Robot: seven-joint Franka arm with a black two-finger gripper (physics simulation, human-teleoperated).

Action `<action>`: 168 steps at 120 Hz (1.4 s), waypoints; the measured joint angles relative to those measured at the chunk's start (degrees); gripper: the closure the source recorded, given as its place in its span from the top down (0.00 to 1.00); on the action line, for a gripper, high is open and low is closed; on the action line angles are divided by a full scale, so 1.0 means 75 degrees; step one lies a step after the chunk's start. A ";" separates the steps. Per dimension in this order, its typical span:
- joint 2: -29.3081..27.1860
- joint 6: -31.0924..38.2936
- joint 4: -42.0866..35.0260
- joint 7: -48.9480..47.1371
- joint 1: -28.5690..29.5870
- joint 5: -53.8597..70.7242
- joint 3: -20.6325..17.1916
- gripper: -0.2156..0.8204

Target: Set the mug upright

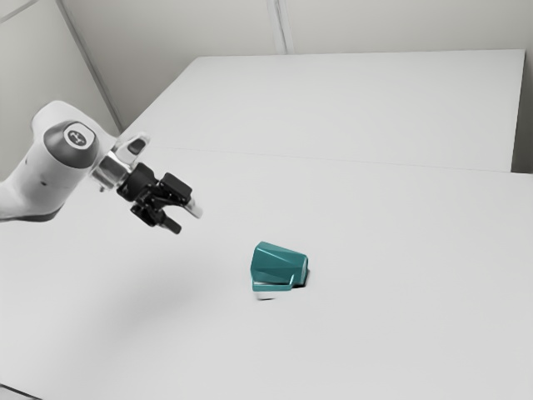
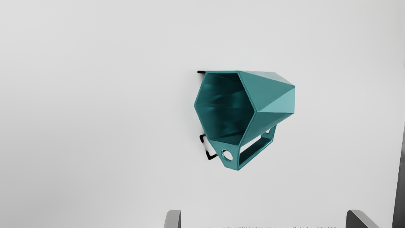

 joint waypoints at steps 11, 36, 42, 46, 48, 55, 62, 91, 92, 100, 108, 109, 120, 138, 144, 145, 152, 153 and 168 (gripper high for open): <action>0.0192 -0.0233 0.0018 0.0407 0.0022 -0.0399 0.0056 0.76; 0.0709 -0.0773 0.0046 0.1297 0.0073 -0.1180 0.0117 0.76; 0.0788 -0.0890 0.0050 0.1488 0.0098 -0.1335 0.0125 0.76; 0.0819 -0.0955 0.0045 0.1608 0.0109 -0.1430 0.0129 0.76; 0.0831 -0.0984 0.0042 0.1665 0.0113 -0.1470 0.0130 0.76; 0.0904 -0.1083 0.0031 0.1855 0.0127 -0.1646 0.0132 0.76; 0.1011 -0.1162 0.0034 0.2034 0.0134 -0.1820 0.0133 0.75; 0.1677 -0.1312 0.0149 0.2720 0.0115 -0.2495 0.0124 0.75; 0.1696 -0.1315 0.0154 0.2741 0.0109 -0.2515 0.0124 0.75; 0.1846 -0.1339 0.0224 0.2903 0.0048 -0.2691 0.0122 0.75; 0.2020 -0.1357 0.0263 0.3067 0.0013 -0.2892 0.0115 0.75; 0.2037 -0.1359 0.0266 0.3087 0.0011 -0.2912 0.0114 0.75; 0.2225 -0.1377 0.0285 0.3296 -0.0005 -0.3152 0.0104 0.75; 0.2485 -0.1404 0.0408 0.3595 -0.0032 -0.3477 0.0033 0.74; 0.2541 -0.1417 0.0417 0.3680 -0.0056 -0.3572 0.0011 0.74; 0.2554 -0.1421 0.0417 0.3693 -0.0061 -0.3590 0.0009 0.74; 0.2625 -0.1441 0.0417 0.3782 -0.0102 -0.3697 -0.0008 0.74; 0.2633 -0.1444 0.0416 0.3794 -0.0106 -0.3710 -0.0009 0.74; 0.2760 -0.1464 0.0422 0.3955 -0.0157 -0.3880 -0.0063 0.74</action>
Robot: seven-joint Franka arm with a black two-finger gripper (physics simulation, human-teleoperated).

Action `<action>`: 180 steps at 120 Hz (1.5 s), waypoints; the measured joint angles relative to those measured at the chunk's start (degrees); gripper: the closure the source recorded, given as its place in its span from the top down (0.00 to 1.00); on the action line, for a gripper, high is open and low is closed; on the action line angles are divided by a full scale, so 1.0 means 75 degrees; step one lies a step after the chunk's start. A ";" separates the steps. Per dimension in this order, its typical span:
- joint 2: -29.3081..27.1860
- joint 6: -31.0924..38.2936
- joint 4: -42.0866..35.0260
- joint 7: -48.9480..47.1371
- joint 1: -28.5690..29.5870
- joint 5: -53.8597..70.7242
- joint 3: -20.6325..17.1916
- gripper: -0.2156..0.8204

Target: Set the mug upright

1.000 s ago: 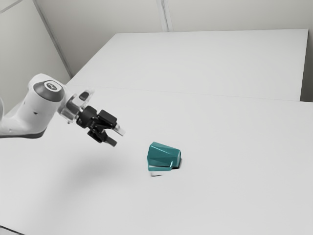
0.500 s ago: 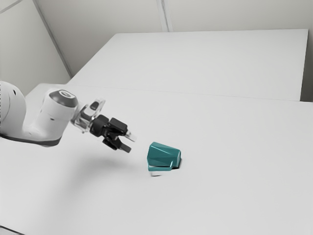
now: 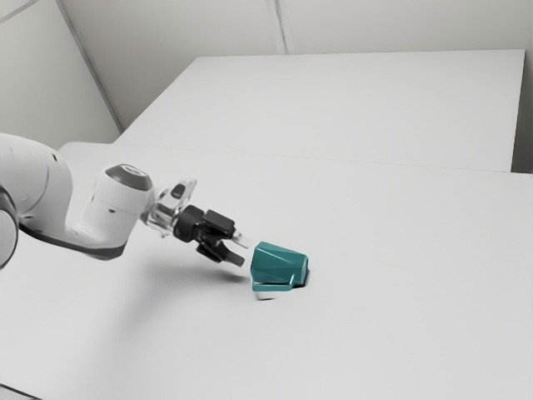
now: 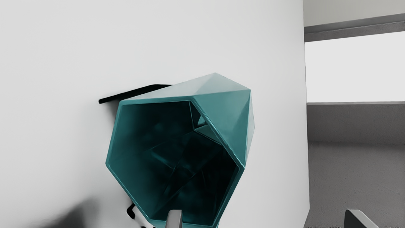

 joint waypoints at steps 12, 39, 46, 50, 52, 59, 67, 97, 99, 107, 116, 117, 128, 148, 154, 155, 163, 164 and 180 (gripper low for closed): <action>0.0091 0.0002 0.0023 0.0107 -0.0009 -0.0104 -0.0070 0.73; 0.0422 0.0001 0.0277 0.0294 -0.0046 -0.0328 -0.0203 0.72; 0.0529 -0.0006 0.0371 0.0332 -0.0062 -0.0379 -0.0234 0.72; 0.0587 -0.0010 0.0425 0.0352 -0.0066 -0.0399 -0.0244 0.72; 0.0615 -0.0013 0.0448 0.0361 -0.0070 -0.0408 -0.0249 0.72; 0.0705 -0.0022 0.0521 0.0393 -0.0081 -0.0456 -0.0279 0.71; 0.0763 -0.0029 0.0554 0.0426 -0.0113 -0.0513 -0.0291 0.69; 0.0833 -0.0049 0.0588 0.0521 -0.0155 -0.0672 -0.0344 0.46; 0.0834 -0.0050 0.0588 0.0526 -0.0157 -0.0681 -0.0347 0.44; 0.0834 -0.0055 0.0587 0.0544 -0.0159 -0.0709 -0.0353 0.38; 0.0834 -0.0059 0.0586 0.0563 -0.0162 -0.0734 -0.0360 0.32; 0.0834 -0.0060 0.0584 0.0565 -0.0163 -0.0740 -0.0361 0.31; 0.0835 -0.0090 0.0571 0.0584 -0.0171 -0.0794 -0.0360 0.25; 0.0818 -0.0161 0.0561 0.0613 -0.0176 -0.0875 -0.0364 0.16; 0.0796 -0.0198 0.0558 0.0620 -0.0192 -0.0914 -0.0358 0.13; 0.0793 -0.0205 0.0558 0.0622 -0.0196 -0.0919 -0.0358 0.13; 0.0765 -0.0261 0.0553 0.0631 -0.0213 -0.0951 -0.0356 0.10; 0.0760 -0.0267 0.0553 0.0632 -0.0214 -0.0954 -0.0356 0.10; 0.0659 -0.0389 0.0552 0.0646 -0.0226 -0.1015 -0.0355 0.07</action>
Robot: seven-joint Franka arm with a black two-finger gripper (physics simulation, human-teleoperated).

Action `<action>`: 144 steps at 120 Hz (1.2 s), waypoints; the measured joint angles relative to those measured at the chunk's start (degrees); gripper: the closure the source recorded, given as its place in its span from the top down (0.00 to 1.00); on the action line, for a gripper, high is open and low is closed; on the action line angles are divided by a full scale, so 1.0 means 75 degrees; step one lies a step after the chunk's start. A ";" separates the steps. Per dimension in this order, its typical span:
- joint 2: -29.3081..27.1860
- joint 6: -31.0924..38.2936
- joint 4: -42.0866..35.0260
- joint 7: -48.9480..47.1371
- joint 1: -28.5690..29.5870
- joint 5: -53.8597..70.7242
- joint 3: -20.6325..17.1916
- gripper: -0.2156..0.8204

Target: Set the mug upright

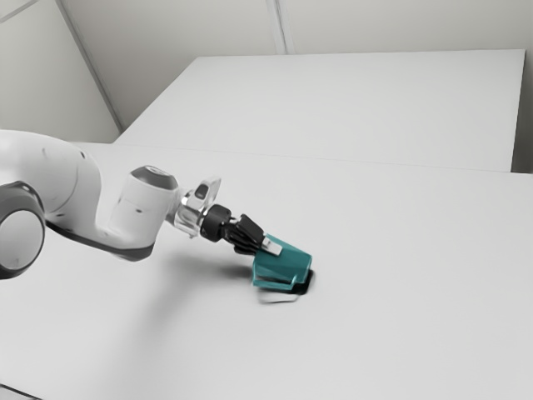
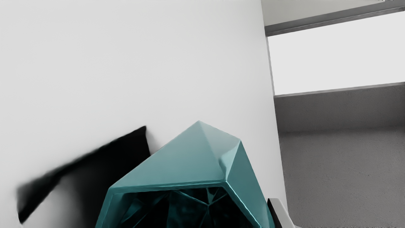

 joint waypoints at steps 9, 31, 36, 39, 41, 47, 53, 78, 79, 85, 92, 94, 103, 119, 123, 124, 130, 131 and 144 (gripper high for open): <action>-0.0029 -0.0063 -0.0006 0.0005 -0.0003 -0.0048 0.0000 0.06; -0.0390 -0.0069 -0.0017 -0.0014 -0.0135 -0.0139 0.0010 0.05; -0.0524 -0.0013 -0.0005 -0.0049 -0.0187 -0.0146 0.0007 0.05; -0.0585 0.0032 0.0006 -0.0076 -0.0208 -0.0148 0.0000 0.05; -0.0628 0.0064 0.0012 -0.0097 -0.0210 -0.0144 -0.0022 0.05; -0.0772 0.0178 0.0023 -0.0179 -0.0225 -0.0108 -0.0091 0.05; -0.0919 0.0317 0.0041 -0.0286 -0.0222 0.0009 -0.0155 0.05; -0.1214 0.0895 0.0595 -0.1087 -0.0190 0.1642 -0.0365 0.05; -0.1227 0.0920 0.0605 -0.1127 -0.0190 0.1726 -0.0378 0.05; -0.1304 0.1060 0.0663 -0.1379 -0.0200 0.2257 -0.0437 0.05; -0.1357 0.1188 0.0851 -0.1696 -0.0191 0.2936 -0.0521 0.04; -0.1368 0.1219 0.0911 -0.1788 -0.0196 0.3138 -0.0542 0.04; -0.1446 0.1329 0.1150 -0.2213 -0.0209 0.4095 -0.0626 0.04; -0.1518 0.1533 0.1377 -0.2901 -0.0221 0.5603 -0.0719 0.04; -0.1520 0.1588 0.1458 -0.3052 -0.0215 0.5962 -0.0729 0.04; -0.1519 0.1600 0.1476 -0.3089 -0.0214 0.6046 -0.0730 0.04; -0.1515 0.1662 0.1582 -0.3298 -0.0194 0.6503 -0.0732 0.04; -0.1515 0.1671 0.1595 -0.3331 -0.0189 0.6572 -0.0732 0.04; -0.1514 0.1760 0.1750 -0.3751 -0.0125 0.7412 -0.0740 0.04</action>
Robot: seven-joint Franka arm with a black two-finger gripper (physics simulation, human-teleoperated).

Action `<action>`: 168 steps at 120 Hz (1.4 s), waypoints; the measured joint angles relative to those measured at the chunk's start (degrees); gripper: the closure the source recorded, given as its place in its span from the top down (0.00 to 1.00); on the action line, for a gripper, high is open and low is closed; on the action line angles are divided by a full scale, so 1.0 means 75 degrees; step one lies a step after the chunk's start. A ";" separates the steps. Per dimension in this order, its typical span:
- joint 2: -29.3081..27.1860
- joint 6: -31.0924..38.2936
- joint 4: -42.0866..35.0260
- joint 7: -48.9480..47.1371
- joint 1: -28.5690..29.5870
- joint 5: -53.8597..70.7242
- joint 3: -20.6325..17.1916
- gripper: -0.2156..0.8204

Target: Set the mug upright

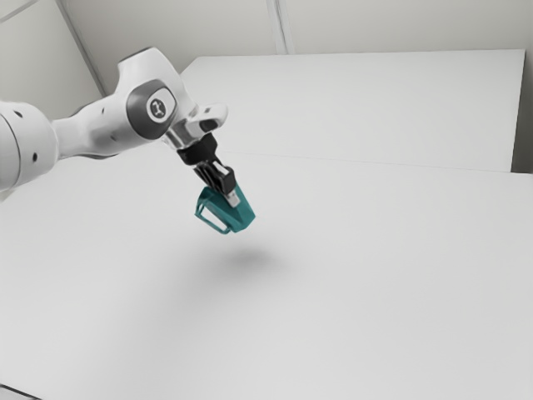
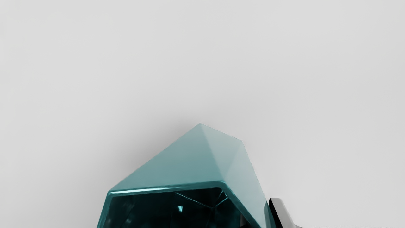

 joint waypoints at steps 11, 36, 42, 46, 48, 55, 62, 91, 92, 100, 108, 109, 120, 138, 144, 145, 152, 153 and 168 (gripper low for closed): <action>0.0074 0.0101 0.0025 -0.0326 0.0025 0.0507 -0.0053 0.04; 0.0582 0.0421 0.0417 -0.0910 0.0391 0.1264 -0.0321 0.04; 0.0770 0.0464 0.0606 -0.1021 0.0553 0.1389 -0.0434 0.04; 0.0868 0.0487 0.0696 -0.1091 0.0632 0.1454 -0.0485 0.04; 0.0910 0.0497 0.0727 -0.1124 0.0659 0.1480 -0.0503 0.04; 0.1044 0.0527 0.0814 -0.1235 0.0745 0.1549 -0.0548 0.04; 0.1077 0.0549 0.0816 -0.1336 0.0779 0.1592 -0.0563 0.04; 0.1109 0.0746 0.0541 -0.1669 0.0793 0.1655 -0.0554 0.04; 0.1116 0.0754 0.0539 -0.1678 0.0794 0.1655 -0.0554 0.04; 0.1165 0.0806 0.0525 -0.1748 0.0800 0.1660 -0.0551 0.04; 0.1207 0.0844 0.0522 -0.1812 0.0801 0.1663 -0.0551 0.04; 0.1214 0.0849 0.0522 -0.1819 0.0801 0.1663 -0.0550 0.04; 0.1305 0.0916 0.0522 -0.1895 0.0806 0.1662 -0.0550 0.04; 0.1416 0.1012 0.0531 -0.1998 0.0816 0.1659 -0.0550 0.04; 0.1458 0.1032 0.0538 -0.2028 0.0818 0.1656 -0.0551 0.04; 0.1466 0.1035 0.0539 -0.2033 0.0819 0.1655 -0.0551 0.04; 0.1499 0.1054 0.0543 -0.2064 0.0823 0.1649 -0.0550 0.04; 0.1504 0.1056 0.0544 -0.2068 0.0823 0.1648 -0.0550 0.04; 0.1554 0.1081 0.0545 -0.2125 0.0824 0.1610 -0.0550 0.05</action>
